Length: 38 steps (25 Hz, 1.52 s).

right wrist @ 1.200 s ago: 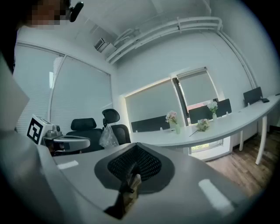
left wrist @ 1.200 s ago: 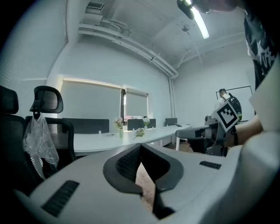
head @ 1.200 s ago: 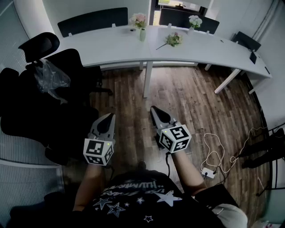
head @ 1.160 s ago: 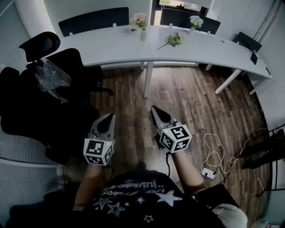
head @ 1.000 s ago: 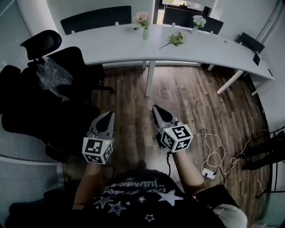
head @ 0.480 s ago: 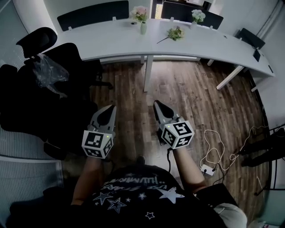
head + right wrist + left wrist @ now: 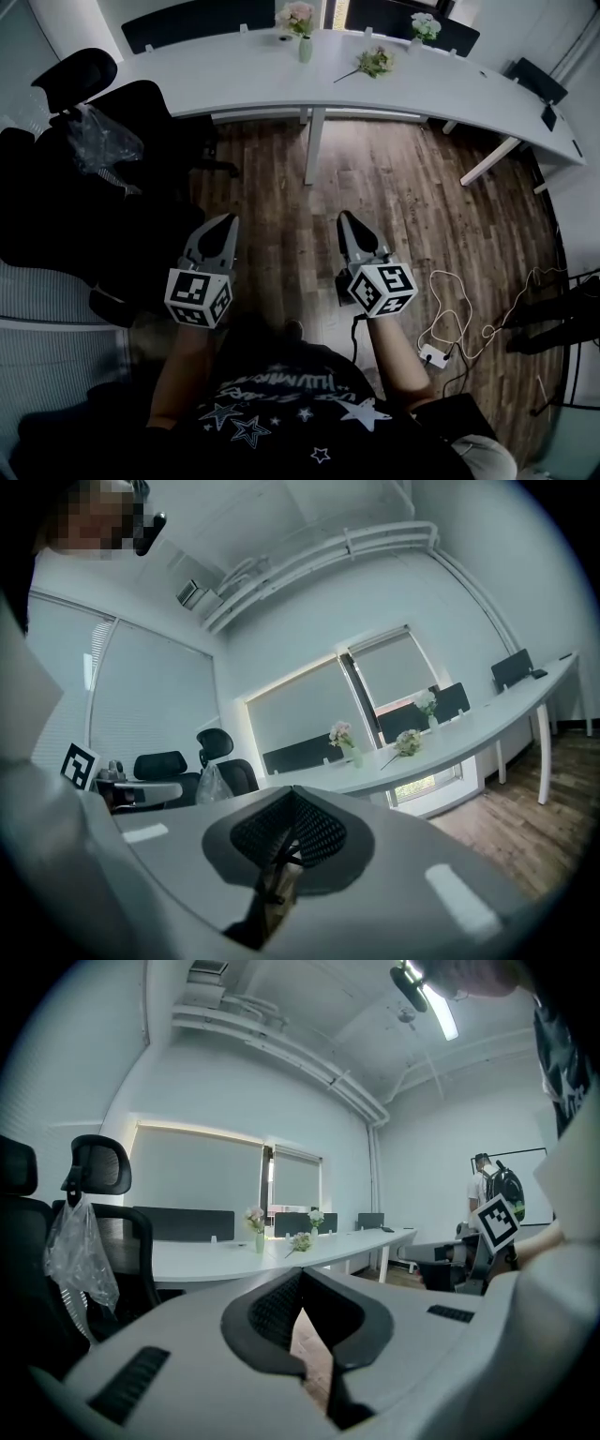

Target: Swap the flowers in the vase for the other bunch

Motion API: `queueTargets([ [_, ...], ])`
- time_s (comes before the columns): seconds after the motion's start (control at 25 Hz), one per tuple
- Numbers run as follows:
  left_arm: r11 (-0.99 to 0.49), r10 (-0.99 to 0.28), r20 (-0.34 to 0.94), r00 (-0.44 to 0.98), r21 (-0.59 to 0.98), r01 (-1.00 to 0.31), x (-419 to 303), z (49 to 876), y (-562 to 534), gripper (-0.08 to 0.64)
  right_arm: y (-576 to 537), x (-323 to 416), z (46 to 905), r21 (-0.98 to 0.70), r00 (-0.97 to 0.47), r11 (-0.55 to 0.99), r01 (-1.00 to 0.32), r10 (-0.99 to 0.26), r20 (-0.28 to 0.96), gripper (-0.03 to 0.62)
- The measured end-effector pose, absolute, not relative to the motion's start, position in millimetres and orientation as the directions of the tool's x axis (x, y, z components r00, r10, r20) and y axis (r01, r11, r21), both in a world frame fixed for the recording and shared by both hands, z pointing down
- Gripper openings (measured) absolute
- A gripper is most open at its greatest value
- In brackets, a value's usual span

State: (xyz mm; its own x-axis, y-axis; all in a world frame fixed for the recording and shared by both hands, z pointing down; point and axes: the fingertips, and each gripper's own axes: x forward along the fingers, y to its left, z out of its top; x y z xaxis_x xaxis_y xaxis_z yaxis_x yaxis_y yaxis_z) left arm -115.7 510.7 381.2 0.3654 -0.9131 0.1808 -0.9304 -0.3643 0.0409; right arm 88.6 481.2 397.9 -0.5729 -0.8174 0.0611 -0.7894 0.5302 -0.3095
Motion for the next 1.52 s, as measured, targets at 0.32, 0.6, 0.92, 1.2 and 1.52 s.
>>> queueTargets([
  [0.32,-0.346,-0.917,0.193,0.349,0.050,-0.937,-128.1,383.7,489.2,0.008,474.5,83.5,407.1,-0.283,-0.579,0.535,-0.796,-0.810,0.098,0.002],
  [0.6,-0.409,-0.888,0.197,0.416,0.078,-0.909,-111.4,397.5,440.2,0.008,438.0,109.5,404.0,-0.275,-0.489,0.446,-0.851,-0.866,0.107,0.003],
  [0.92,-0.433,-0.871,0.194,0.452,0.133,-0.891,-113.2,408.9,378.2,0.008,387.9,111.6,408.0,-0.262,-0.450,0.406,-0.875,-0.883,0.136,0.003],
  [1.2,-0.432,-0.869,0.199,0.453,0.140,-0.891,-129.0,419.2,315.4,0.008,324.6,101.2,424.9,-0.282,-0.425,0.370,-0.885,-0.890,0.167,0.003],
  [1.52,-0.447,-0.857,0.213,0.469,0.147,-0.883,-140.7,414.8,239.4,0.008,255.4,79.3,417.8,-0.280,-0.432,0.375,-0.884,-0.883,0.181,0.003],
])
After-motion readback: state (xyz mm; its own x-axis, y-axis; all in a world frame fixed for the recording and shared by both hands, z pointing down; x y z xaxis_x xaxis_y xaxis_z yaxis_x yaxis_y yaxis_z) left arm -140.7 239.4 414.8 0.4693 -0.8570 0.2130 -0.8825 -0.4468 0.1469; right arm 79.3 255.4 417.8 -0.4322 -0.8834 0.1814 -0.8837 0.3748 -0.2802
